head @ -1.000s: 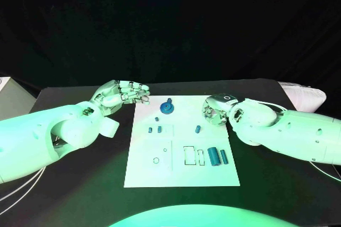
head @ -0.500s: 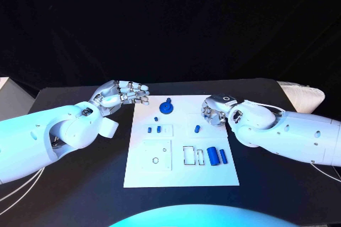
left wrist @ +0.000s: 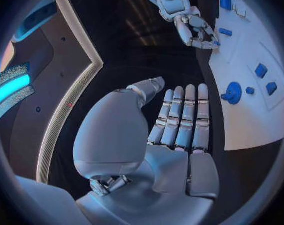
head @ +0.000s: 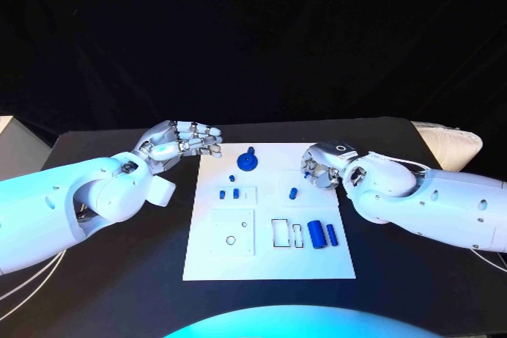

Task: Assemble the parts on the task board

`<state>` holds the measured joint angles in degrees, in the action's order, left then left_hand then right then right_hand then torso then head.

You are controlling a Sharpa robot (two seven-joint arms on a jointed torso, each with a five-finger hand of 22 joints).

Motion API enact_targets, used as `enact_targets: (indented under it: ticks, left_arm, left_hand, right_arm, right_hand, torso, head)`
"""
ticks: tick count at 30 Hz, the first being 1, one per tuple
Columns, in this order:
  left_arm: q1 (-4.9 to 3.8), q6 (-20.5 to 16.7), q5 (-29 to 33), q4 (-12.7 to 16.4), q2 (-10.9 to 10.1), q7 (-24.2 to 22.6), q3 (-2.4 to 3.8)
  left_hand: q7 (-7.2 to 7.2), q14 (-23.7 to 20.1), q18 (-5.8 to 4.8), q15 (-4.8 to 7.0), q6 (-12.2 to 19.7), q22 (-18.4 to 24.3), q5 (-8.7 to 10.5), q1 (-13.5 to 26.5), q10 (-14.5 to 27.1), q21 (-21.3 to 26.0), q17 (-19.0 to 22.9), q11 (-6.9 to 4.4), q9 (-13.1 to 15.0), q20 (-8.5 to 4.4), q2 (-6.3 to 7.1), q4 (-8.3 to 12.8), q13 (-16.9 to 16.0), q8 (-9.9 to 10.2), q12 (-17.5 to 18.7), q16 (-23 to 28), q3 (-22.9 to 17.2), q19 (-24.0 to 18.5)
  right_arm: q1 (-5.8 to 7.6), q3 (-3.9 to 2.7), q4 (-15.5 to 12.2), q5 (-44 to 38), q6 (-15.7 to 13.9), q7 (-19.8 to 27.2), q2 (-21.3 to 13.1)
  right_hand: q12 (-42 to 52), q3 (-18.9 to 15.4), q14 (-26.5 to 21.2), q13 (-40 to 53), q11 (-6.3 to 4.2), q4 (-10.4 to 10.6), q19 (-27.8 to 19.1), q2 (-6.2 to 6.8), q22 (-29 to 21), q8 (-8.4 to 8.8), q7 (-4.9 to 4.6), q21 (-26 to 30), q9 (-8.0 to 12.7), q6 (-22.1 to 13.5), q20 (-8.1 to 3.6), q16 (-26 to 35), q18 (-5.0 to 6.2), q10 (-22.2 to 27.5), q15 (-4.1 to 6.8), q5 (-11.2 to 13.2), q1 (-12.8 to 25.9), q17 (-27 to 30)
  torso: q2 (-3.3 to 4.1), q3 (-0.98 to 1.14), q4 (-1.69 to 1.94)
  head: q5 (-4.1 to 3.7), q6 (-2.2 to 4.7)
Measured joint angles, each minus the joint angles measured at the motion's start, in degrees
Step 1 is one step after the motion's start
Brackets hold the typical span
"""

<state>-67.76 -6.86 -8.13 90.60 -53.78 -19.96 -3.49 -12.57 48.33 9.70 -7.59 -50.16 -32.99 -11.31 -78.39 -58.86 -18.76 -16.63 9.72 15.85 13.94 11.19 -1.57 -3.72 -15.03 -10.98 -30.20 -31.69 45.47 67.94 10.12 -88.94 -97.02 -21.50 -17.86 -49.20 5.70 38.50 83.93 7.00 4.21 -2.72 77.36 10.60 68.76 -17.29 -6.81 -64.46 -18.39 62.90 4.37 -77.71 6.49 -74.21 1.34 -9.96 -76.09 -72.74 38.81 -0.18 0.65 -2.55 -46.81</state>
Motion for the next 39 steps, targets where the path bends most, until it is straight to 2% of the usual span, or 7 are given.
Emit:
enact_targets:
  ticks: [8,15,22,29,39]
  left_arm:
    - [0.0,0.19,0.0,-0.52,0.08,-0.02,0.0]
    - [0.0,0.24,0.0,-0.71,0.2,-0.05,0.0]
    - [0.01,0.22,0.0,-0.75,0.41,-0.18,0.0]
    - [0.13,-0.07,0.0,-0.85,0.66,-0.75,0.0]
    - [0.29,-0.55,0.03,-0.83,0.87,-1.34,0.0]
  left_hand:
    - [0.0,0.0,0.0,0.0,0.0,0.07,0.0,0.0,0.0,0.23,0.0,0.0,-0.06,0.0,0.0,0.0,0.0,0.0,0.21,0.0,0.0,0.0]
    - [0.0,0.0,0.0,0.0,0.0,0.07,0.0,0.0,0.22,0.23,0.0,0.22,-0.11,0.0,0.0,0.0,0.0,0.0,0.21,0.27,0.0,0.0]
    - [-0.11,0.0,0.0,0.0,0.11,0.13,0.0,0.0,0.21,0.22,0.0,0.22,-0.1,0.0,0.0,0.0,0.0,0.0,0.21,0.27,0.0,-0.01]
    - [-0.2,0.0,0.0,0.0,0.2,0.13,0.0,0.0,0.21,0.22,0.0,0.21,-0.1,0.0,0.0,0.0,-0.05,0.0,0.2,0.27,0.0,-0.01]
    - [-0.2,0.0,0.0,0.0,0.2,0.13,0.0,0.0,0.21,0.22,-0.01,0.21,-0.1,0.0,0.0,0.0,-0.04,0.0,0.2,0.27,0.0,-0.01]
  right_arm:
    - [1.16,-0.35,-2.22,1.04,-0.51,-0.35,-1.87]
    - [1.78,-0.68,-6.4,2.37,-1.58,-0.74,-3.54]
    - [1.87,-0.75,-10.26,3.3,-2.57,-0.78,-2.99]
    - [1.32,-0.73,-12.33,4.02,-2.65,-0.61,-0.02]
    - [-0.87,-0.13,-12.58,4.06,-1.88,-0.12,5.08]
  right_hand:
    - [0.01,0.07,0.0,0.1,0.0,-0.1,0.0,0.0,0.17,0.0,0.0,-0.42,-0.11,-0.01,0.0,0.0,0.0,0.0,0.0,0.13,0.0,-0.12]
    - [-0.01,0.01,0.0,0.14,0.0,-0.16,0.0,0.0,0.41,0.01,0.02,-0.42,-0.18,-0.06,0.01,-0.21,0.01,0.0,-0.01,0.15,0.0,-0.21]
    - [-0.04,0.01,0.0,0.14,0.2,-0.16,0.0,0.01,0.5,0.03,0.02,-0.66,-0.21,-0.08,0.01,-0.21,0.03,-0.2,-0.01,-0.04,-0.01,-0.24]
    - [-0.19,0.16,0.0,0.14,0.2,-0.32,0.0,0.01,0.41,0.09,0.01,-0.66,-0.42,-0.09,0.01,-0.21,0.05,-0.2,-0.01,-0.04,-0.01,-0.11]
    - [-0.4,0.31,0.01,0.26,0.2,-0.48,0.0,0.0,0.23,-0.11,-0.05,-0.66,-0.4,-0.17,0.01,-0.21,0.06,-0.2,-0.01,-0.03,0.0,0.0]
  torso:
    - [-0.02,0.05,-0.01]
    - [0.01,0.05,-0.03]
    - [0.04,0.05,-0.01]
    - [0.04,0.04,-0.02]
    - [0.04,0.02,0.0]
  head:
    - [-0.05,0.07]
    - [0.2,0.01]
    - [0.86,-0.14]
    - [1.97,-0.48]
    - [3.75,-1.1]
